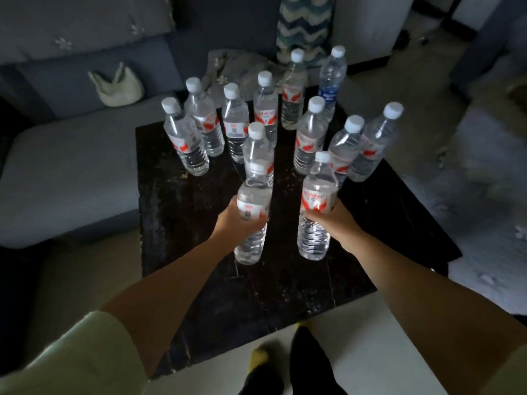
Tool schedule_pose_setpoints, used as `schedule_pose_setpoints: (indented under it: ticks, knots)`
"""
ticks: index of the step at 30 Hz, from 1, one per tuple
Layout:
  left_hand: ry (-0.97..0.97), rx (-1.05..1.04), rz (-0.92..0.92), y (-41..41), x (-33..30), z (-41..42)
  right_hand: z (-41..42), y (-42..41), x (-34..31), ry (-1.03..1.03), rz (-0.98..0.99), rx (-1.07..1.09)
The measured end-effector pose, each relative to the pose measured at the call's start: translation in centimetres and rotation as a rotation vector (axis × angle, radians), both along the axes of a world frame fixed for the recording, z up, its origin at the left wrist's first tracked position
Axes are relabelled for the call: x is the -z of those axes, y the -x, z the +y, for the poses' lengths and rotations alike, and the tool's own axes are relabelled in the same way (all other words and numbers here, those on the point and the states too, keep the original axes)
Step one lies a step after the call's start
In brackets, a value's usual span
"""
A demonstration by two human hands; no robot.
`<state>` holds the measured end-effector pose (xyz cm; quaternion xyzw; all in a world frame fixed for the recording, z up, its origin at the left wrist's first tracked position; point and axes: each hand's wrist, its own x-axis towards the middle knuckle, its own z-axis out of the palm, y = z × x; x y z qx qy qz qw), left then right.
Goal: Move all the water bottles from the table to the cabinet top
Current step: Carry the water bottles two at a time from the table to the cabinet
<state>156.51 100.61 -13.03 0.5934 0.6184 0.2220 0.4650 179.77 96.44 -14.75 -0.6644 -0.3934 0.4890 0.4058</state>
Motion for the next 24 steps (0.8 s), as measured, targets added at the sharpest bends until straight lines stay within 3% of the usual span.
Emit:
schedule_pose_setpoints:
  ticks: [8,14,24]
  knots:
    - [0.061,0.422,-0.025,-3.4,-0.9,-3.8,-10.7,-0.3,-1.0,0.004,0.025,0.283]
    - [0.099,0.74,-0.063,-11.3,-2.0,-8.1,-21.3,-3.3,-3.2,-0.015,0.002,0.531]
    - [0.12,1.297,-0.172,-26.7,-3.6,-25.4,-45.7,-7.4,-4.3,0.027,-0.058,1.04]
